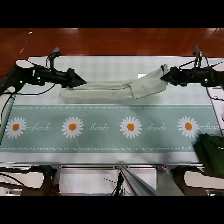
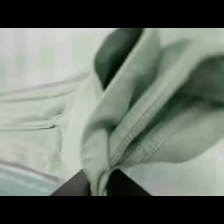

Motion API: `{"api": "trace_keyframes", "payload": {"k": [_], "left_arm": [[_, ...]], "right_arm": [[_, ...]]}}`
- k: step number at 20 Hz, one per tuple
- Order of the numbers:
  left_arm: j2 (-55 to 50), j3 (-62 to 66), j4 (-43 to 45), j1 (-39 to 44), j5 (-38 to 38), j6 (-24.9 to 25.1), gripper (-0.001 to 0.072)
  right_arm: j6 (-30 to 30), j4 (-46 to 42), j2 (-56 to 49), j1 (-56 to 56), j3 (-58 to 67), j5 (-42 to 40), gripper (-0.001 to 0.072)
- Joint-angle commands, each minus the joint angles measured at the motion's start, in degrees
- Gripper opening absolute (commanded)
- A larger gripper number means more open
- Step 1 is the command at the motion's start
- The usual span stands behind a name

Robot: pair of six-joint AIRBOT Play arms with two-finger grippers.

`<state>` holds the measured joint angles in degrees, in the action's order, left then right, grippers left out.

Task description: Fold the shirts.

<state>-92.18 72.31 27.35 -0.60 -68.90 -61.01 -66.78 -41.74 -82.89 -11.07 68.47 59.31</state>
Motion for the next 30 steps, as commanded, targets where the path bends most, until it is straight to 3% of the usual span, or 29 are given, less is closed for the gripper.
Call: {"api": "trace_keyframes", "payload": {"k": [1,5,12,15,18,20,22,27,30], "left_arm": [[-0.1,0.0,-4.5,6.5,4.2,-0.2,0.0023],[-2.3,0.0,-4.5,16.8,8.5,-3.0,0.0023],[-8.9,0.0,-6.4,31.9,9.1,-8.3,0.0023],[-10.8,0.0,-9.6,36.6,17.7,-8.3,0.0023],[-11.2,0.0,-14.4,38.0,25.6,-8.3,0.0023],[-11.3,0.0,-17.1,38.0,25.0,-7.9,0.0022],[-10.7,0.1,-18.0,37.5,20.4,-4.5,0.0022],[-3.7,0.0,-14.2,35.4,13.7,-1.4,0.0022],[0.9,0.0,-6.8,34.4,21.1,-3.2,0.0021]], "right_arm": [[-5.2,-11.5,9.7,2.8,0.0,5.5,0.0043],[-13.7,-21.8,19.3,8.5,0.0,5.4,0.0043],[-23.0,-28.9,28.2,16.7,0.0,5.5,0.0043],[-25.9,-29.1,30.7,20.6,0.0,7.1,0.0043],[-27.6,-29.4,33.2,23.5,0.0,11.1,0.0043],[-28.9,-30.0,35.2,23.8,0.0,12.2,0.0043],[-30.4,-35.2,36.7,23.8,0.0,12.8,0.0043],[-30.7,-46.1,37.5,23.7,0.0,15.1,0.0042],[-30.5,-45.8,37.5,23.7,0.0,15.1,0.0042]]}}
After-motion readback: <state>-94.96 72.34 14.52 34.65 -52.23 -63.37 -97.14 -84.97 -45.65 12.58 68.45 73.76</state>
